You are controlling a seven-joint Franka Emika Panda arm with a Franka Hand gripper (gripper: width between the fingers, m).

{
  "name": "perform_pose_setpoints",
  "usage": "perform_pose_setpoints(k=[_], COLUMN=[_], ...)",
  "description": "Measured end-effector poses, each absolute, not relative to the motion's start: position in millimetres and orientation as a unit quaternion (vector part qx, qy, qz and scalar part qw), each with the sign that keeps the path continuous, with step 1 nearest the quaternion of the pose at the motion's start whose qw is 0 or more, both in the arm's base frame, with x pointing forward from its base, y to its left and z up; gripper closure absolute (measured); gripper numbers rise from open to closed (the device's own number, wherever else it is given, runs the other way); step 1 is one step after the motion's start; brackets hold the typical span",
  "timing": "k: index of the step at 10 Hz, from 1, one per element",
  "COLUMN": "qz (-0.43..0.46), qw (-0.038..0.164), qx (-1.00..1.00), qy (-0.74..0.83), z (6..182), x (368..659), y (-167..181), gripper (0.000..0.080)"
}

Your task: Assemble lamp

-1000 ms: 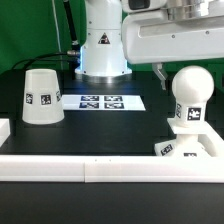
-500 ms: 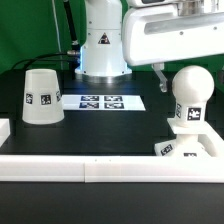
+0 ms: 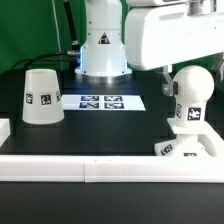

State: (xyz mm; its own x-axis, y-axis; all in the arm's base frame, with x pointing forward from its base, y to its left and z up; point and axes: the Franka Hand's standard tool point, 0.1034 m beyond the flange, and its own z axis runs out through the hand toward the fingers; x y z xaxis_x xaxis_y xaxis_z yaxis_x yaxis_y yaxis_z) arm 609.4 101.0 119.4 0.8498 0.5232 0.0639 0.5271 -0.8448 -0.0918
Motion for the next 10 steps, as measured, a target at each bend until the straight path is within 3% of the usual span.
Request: perform_pose_setpoints(k=[6,9,10], qz=[-0.022,-0.021,-0.021], qw=[0.028,0.027,0.027], qx=[-0.872,-0.863,-0.863], qy=[-0.488,-0.505,-0.504], z=[118.8,118.4,118.3], x=[611.3,611.3,611.3], y=[99.8,97.0,96.7], gripper=[0.0101,0.0113,0.0223])
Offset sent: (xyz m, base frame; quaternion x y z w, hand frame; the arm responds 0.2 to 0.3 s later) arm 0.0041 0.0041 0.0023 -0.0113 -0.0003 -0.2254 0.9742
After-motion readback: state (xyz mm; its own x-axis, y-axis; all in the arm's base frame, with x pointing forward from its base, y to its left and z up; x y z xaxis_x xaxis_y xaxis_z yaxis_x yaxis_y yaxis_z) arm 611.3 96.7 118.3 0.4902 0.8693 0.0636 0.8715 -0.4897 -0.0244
